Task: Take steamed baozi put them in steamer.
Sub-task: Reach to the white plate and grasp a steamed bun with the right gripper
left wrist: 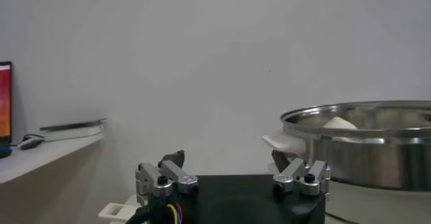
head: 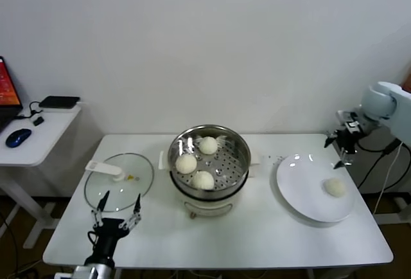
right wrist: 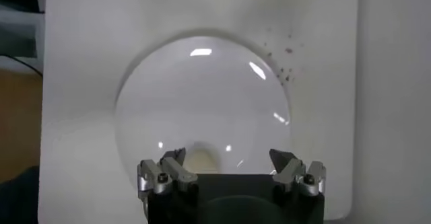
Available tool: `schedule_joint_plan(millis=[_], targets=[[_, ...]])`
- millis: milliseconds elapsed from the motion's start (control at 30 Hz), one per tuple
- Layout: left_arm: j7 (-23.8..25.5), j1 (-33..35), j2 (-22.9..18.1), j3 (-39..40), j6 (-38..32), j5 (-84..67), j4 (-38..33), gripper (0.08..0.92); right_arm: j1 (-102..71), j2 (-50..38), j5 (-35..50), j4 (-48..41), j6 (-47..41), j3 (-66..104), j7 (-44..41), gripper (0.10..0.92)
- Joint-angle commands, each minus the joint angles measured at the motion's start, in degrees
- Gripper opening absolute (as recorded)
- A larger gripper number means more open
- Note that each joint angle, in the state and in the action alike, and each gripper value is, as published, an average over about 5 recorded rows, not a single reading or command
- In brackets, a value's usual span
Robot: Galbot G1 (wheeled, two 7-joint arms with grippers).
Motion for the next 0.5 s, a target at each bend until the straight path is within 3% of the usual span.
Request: schedule_joint_plan(millis=[33, 500], targets=[[0.02, 0.11, 0.01, -0.15, 0.11, 0.28, 0.11, 0.823, -20.5, -1.39, -16.04, -5.94, 5.17, 17.76, 0.21, 0.823], [-0.04, 0.54, -0.54, -0.12, -0.12, 0.46, 1.01, 0.823, -25.09, 4.21, -21.59, -15.5, 8.63, 27.38, 1.58, 0.823]])
